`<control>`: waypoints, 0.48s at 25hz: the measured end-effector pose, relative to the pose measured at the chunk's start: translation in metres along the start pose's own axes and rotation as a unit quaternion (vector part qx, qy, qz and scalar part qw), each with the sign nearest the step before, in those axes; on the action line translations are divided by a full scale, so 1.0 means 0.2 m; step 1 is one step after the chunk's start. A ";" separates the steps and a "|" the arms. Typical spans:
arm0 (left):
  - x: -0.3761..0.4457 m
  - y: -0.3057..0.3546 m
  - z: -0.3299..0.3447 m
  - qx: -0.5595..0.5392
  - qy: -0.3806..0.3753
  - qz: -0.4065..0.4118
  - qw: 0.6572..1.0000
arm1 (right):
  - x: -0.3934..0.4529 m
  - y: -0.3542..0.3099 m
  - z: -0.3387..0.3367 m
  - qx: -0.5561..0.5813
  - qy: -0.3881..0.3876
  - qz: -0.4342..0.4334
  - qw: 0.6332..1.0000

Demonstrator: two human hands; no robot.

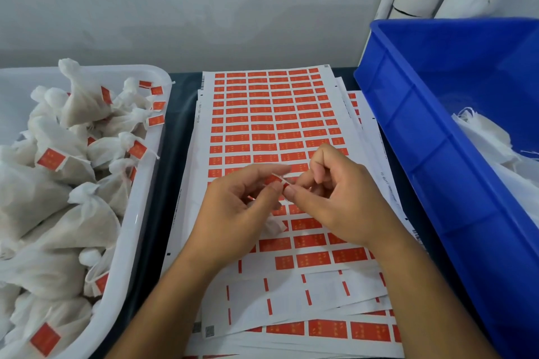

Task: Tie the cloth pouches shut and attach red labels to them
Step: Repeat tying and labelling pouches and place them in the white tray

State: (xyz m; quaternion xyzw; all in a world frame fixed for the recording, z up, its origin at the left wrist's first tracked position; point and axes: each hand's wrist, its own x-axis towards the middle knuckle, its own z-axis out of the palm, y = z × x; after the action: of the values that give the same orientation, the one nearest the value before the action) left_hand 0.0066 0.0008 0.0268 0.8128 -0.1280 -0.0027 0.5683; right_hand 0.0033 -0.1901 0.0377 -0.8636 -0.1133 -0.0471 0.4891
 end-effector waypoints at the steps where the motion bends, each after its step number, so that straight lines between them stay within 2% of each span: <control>1: 0.00 0.00 0.00 -0.007 0.002 0.004 1.000 | 0.00 0.00 0.00 0.007 0.002 0.004 1.000; 6: 0.00 0.00 0.00 -0.062 0.002 0.015 0.998 | 0.00 0.01 0.01 0.034 -0.017 0.047 0.998; 9: 0.00 0.00 0.00 -0.070 -0.002 0.016 0.997 | 0.01 0.00 0.05 0.060 -0.027 0.035 0.997; 12: 0.00 0.00 0.00 -0.072 0.003 0.011 0.997 | 0.02 -0.01 0.07 0.084 -0.005 0.026 0.996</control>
State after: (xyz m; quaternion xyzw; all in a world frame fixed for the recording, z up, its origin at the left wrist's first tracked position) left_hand 0.0061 0.0000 0.0274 0.7686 -0.1348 -0.0028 0.6254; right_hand 0.0066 -0.1758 0.0326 -0.8221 -0.0971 -0.0203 0.5607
